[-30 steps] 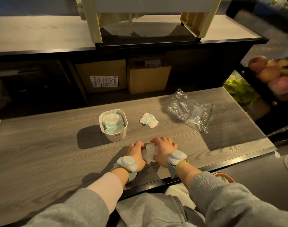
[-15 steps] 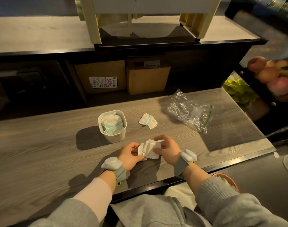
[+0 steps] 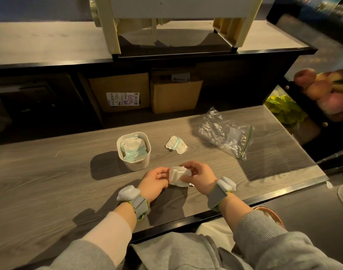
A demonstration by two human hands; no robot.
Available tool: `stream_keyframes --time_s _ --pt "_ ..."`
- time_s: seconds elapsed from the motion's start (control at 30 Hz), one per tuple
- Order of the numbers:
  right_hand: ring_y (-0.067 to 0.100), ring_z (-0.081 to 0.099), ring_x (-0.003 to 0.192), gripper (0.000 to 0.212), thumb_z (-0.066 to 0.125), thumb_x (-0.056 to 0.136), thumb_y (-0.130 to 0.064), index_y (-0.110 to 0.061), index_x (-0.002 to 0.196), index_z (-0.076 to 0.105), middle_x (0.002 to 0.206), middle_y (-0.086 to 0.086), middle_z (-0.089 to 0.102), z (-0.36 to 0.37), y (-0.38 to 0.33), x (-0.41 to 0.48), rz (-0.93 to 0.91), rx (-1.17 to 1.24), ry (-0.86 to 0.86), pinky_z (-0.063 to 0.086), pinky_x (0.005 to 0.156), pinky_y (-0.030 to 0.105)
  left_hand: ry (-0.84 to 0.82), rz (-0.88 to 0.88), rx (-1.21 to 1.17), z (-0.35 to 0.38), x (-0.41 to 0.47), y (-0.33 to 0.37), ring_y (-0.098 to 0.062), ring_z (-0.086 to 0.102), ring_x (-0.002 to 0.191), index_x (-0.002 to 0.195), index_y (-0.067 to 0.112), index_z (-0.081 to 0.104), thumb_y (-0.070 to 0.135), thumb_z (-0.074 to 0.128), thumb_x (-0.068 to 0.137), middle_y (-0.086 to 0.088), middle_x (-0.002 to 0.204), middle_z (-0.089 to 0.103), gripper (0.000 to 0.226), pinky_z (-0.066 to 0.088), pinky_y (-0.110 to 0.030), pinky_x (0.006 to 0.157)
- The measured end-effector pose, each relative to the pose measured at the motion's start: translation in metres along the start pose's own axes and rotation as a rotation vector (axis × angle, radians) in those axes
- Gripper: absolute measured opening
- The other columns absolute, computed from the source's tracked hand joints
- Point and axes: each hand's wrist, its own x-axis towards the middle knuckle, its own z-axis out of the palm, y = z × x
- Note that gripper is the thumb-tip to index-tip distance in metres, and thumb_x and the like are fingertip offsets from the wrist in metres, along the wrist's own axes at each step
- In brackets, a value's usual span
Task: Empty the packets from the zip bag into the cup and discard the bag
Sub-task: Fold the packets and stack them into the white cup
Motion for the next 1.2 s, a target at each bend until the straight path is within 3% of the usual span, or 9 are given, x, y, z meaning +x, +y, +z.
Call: stream_keyframes --time_s 0.13,0.27,0.37,0.47,0.57,0.73,0.93,1.07,1.2 --pt "0.008 0.045 0.056 0.017 0.080 0.070 -0.015 -0.023 0.083 0.071 0.071 -0.007 0.061 0.001 -0.005 -0.003 -0.088 -0.039 0.053 0.040 0.056 0.022 0.118 -0.207 -0.275 0.006 0.001 0.007 -0.026 0.058 0.081 0.117 -0.002 0.055 0.009 0.043 0.099 -0.019 0.103 0.059 0.024 0.054 -0.030 0.063" --pt "0.009 0.044 0.060 0.018 0.079 0.070 -0.012 -0.024 0.081 0.073 0.079 0.000 0.063 0.004 -0.011 -0.007 -0.191 -0.152 0.004 0.040 0.059 0.025 -0.068 -0.424 -0.461 0.002 -0.004 0.011 -0.032 0.066 0.078 0.104 0.002 0.061 0.041 0.044 0.098 -0.021 0.093 0.067 0.043 0.055 -0.031 0.059" --pt "0.018 0.059 0.073 0.017 0.079 0.071 -0.008 -0.021 0.081 0.075 0.089 0.003 0.068 0.004 -0.013 -0.010 -0.216 -0.241 -0.030 0.048 0.067 0.027 -0.038 -0.403 -0.557 0.000 -0.004 0.010 -0.027 0.063 0.077 0.110 0.004 0.060 0.019 0.053 0.095 -0.016 0.090 0.066 0.022 0.056 -0.023 0.052" --pt "0.020 0.063 0.082 0.025 0.070 0.076 0.001 -0.019 0.089 0.076 0.096 0.002 0.071 0.002 -0.012 -0.010 -0.223 -0.264 -0.071 0.052 0.076 0.031 -0.017 -0.350 -0.542 -0.002 -0.003 0.007 -0.020 0.061 0.077 0.118 0.006 0.057 0.000 0.050 0.093 -0.012 0.090 0.065 0.027 0.056 -0.022 0.053" --pt "0.018 0.061 0.089 0.046 0.049 0.079 0.011 -0.023 0.101 0.072 0.105 0.002 0.068 -0.003 -0.008 -0.005 -0.226 -0.379 -0.029 0.051 0.078 0.032 0.035 -0.305 -0.523 -0.003 -0.003 0.006 -0.018 0.062 0.079 0.121 0.007 0.057 -0.004 0.051 0.092 -0.009 0.091 0.065 0.032 0.052 -0.027 0.064" --pt "0.023 0.058 0.090 0.046 0.045 0.082 0.005 -0.022 0.113 0.064 0.112 0.005 0.063 -0.017 0.012 0.013 -0.048 -0.490 0.154 0.042 0.074 0.027 0.151 -0.227 -0.501 -0.006 -0.001 0.005 -0.018 0.061 0.079 0.124 0.004 0.054 -0.004 0.050 0.092 -0.008 0.093 0.064 0.032 0.049 -0.028 0.065" --pt "0.031 0.042 0.128 0.063 0.048 0.087 -0.002 -0.026 0.144 0.036 0.146 0.000 0.043 -0.021 0.033 0.022 -0.055 -0.734 -0.073 0.038 0.104 0.038 0.189 -0.228 -0.499 -0.006 0.002 0.000 -0.019 0.060 0.081 0.128 0.002 0.050 -0.004 0.049 0.092 -0.018 0.111 0.062 0.036 0.049 -0.029 0.066" --pt "0.027 0.042 0.110 0.084 0.048 0.077 0.001 -0.041 0.146 0.025 0.146 -0.010 0.041 -0.015 0.041 0.018 -0.098 -0.847 -0.171 0.046 0.089 0.037 0.198 -0.231 -0.489 -0.005 0.001 -0.004 -0.019 0.060 0.083 0.128 0.002 0.050 -0.004 0.050 0.092 -0.021 0.121 0.058 0.037 0.049 -0.030 0.066" --pt "0.026 0.041 0.101 0.075 0.053 0.076 -0.005 -0.046 0.137 0.038 0.115 0.002 0.047 -0.016 0.042 0.021 -0.087 -0.862 -0.117 0.044 0.077 0.035 0.201 -0.220 -0.479 -0.005 0.000 -0.005 -0.019 0.061 0.083 0.127 0.003 0.049 -0.004 0.051 0.092 -0.017 0.116 0.058 0.036 0.051 -0.031 0.066"
